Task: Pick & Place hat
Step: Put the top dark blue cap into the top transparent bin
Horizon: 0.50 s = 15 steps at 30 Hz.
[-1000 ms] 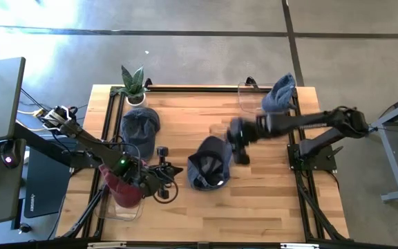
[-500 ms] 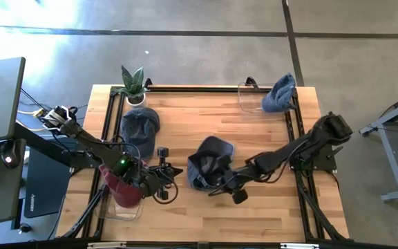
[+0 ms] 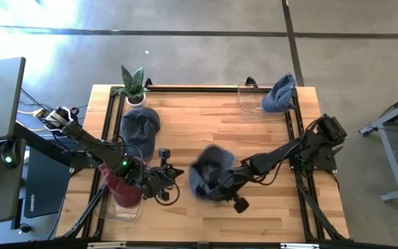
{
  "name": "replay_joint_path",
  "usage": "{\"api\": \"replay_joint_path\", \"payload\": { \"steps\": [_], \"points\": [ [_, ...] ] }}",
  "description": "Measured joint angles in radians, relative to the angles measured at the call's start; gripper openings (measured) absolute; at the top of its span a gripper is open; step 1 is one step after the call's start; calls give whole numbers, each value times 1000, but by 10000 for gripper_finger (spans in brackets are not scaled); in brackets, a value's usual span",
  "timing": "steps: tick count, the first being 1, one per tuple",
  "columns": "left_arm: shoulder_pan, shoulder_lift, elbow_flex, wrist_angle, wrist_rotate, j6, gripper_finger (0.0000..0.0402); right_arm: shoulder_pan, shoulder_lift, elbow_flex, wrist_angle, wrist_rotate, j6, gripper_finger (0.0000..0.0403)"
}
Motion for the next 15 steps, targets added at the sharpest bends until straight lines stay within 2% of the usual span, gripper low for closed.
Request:
{"api": "replay_joint_path", "payload": {
  "steps": [2,4,6,10,11,15],
  "points": [
    [-2,0,-2,11,1,17,1,0,-17,-2,72,-110,6,11],
    [-8,-2,-1,31,8,19,1,-9,-33,-38,165,-132,74,23],
    [-7,-2,-1,34,13,24,1,-41,-55,-93,214,-85,196,26],
    [-6,-2,-1,47,53,24,1,-112,-123,-225,198,136,477,6],
    [-6,1,-1,51,57,24,1,-125,-145,-259,197,160,545,5],
    [3,36,-1,98,73,62,1,-158,-226,-377,176,142,707,17]
  ]
}}
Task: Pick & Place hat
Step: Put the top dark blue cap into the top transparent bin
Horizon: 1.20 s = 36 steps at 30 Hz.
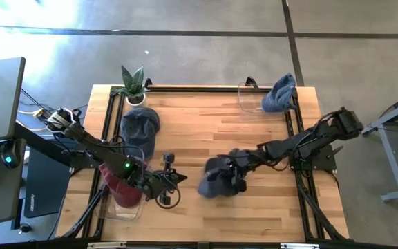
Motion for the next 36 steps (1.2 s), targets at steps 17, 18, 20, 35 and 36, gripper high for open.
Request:
{"api": "replay_joint_path", "payload": {
  "steps": [17,18,20,35,36],
  "points": [
    [198,262,0,366,527,212,12,-1,-348,-120,-255,-12,-29,128],
    [209,272,0,378,554,211,22,3,-368,-120,-271,-9,-31,129],
    [225,295,3,392,609,172,51,16,-404,-120,-307,12,-30,130],
    [240,506,1,586,738,267,231,357,-415,-120,-254,174,2,130],
    [239,523,9,613,737,280,226,382,-407,-120,-226,187,-7,130]
  ]
}}
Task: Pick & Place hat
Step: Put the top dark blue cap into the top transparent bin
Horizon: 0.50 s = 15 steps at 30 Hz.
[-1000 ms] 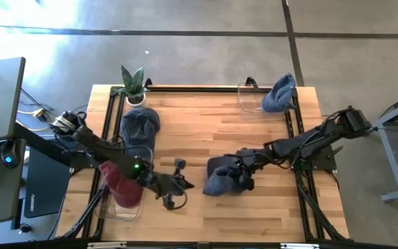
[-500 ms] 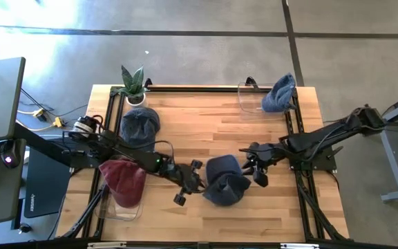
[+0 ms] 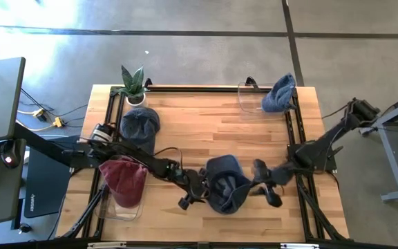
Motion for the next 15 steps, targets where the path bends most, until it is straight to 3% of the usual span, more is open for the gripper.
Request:
{"api": "replay_joint_path", "payload": {
  "steps": [6,12,15],
  "points": [
    [0,40,81,-29,-2,61,163,117,59,0,175,54,-58,130],
    [0,27,230,-346,-3,79,29,188,113,1,253,184,-131,130],
    [0,7,338,-526,-4,45,14,180,170,1,316,213,-164,130]
  ]
}}
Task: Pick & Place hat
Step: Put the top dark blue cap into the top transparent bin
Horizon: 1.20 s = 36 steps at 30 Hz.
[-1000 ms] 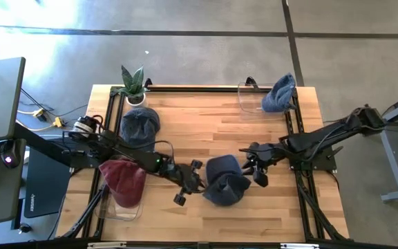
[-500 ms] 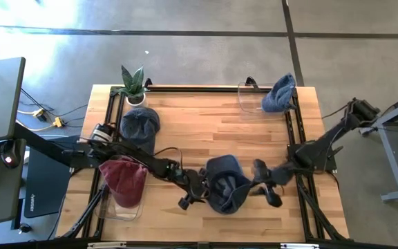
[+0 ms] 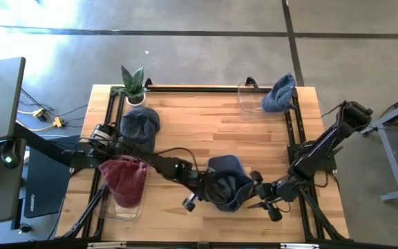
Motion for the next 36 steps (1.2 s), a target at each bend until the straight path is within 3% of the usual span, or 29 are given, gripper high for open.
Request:
{"api": "replay_joint_path", "payload": {
  "steps": [6,11,14,18,22,28,32,36],
  "points": [
    [1,-2,225,-331,-12,-129,31,-68,155,67,65,-48,-76,108],
    [1,-2,332,-543,-21,-286,32,-152,264,135,-64,18,-16,79],
    [1,-2,338,-620,-21,-368,32,-222,312,139,-136,76,109,61],
    [1,-2,316,-695,-21,-432,39,-292,364,136,-150,54,147,41],
    [40,0,265,-700,-22,-464,68,-307,358,137,-121,-9,84,22],
    [123,-1,277,-768,-22,-459,134,-258,220,137,-184,-22,18,2],
    [163,-2,289,-883,-21,-462,161,-195,175,138,-157,-42,-115,14],
    [150,-2,289,-916,-77,-476,164,-159,220,138,-66,-34,-216,41]
  ]
}}
